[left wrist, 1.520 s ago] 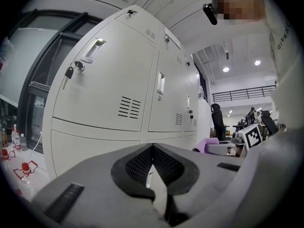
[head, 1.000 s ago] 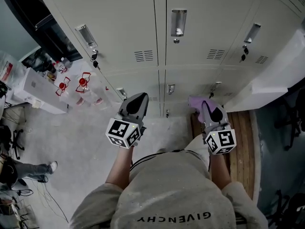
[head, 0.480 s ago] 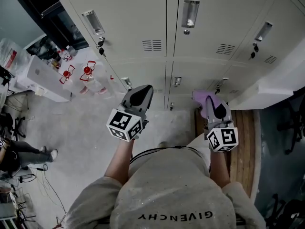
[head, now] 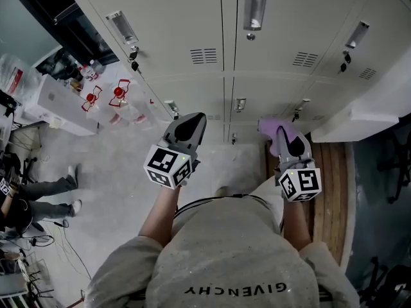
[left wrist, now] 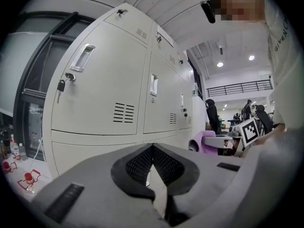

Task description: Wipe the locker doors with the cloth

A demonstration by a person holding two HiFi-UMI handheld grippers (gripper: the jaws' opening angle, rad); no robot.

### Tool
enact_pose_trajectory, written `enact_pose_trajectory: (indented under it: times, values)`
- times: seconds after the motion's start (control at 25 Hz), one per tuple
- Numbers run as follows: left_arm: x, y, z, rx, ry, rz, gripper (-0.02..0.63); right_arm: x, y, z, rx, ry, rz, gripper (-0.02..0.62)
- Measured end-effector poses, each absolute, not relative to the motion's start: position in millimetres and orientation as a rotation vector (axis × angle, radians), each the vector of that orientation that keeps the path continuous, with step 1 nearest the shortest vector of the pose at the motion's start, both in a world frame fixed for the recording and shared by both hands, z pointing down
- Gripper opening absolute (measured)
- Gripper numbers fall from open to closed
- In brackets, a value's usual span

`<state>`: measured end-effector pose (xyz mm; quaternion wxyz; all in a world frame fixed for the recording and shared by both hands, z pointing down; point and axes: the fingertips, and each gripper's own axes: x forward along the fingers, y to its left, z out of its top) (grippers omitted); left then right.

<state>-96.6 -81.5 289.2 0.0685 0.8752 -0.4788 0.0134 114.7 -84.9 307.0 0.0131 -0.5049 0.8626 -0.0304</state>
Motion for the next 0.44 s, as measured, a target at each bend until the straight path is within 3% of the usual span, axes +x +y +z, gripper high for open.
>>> enact_pose_trajectory:
  times: [0.44]
  values:
    - [-102.8, -80.4, 295.1, 2.617, -1.449, 0.048, -0.002, 115.2, -85.1, 315.9, -1.581, 2.685, -0.148, 0.057]
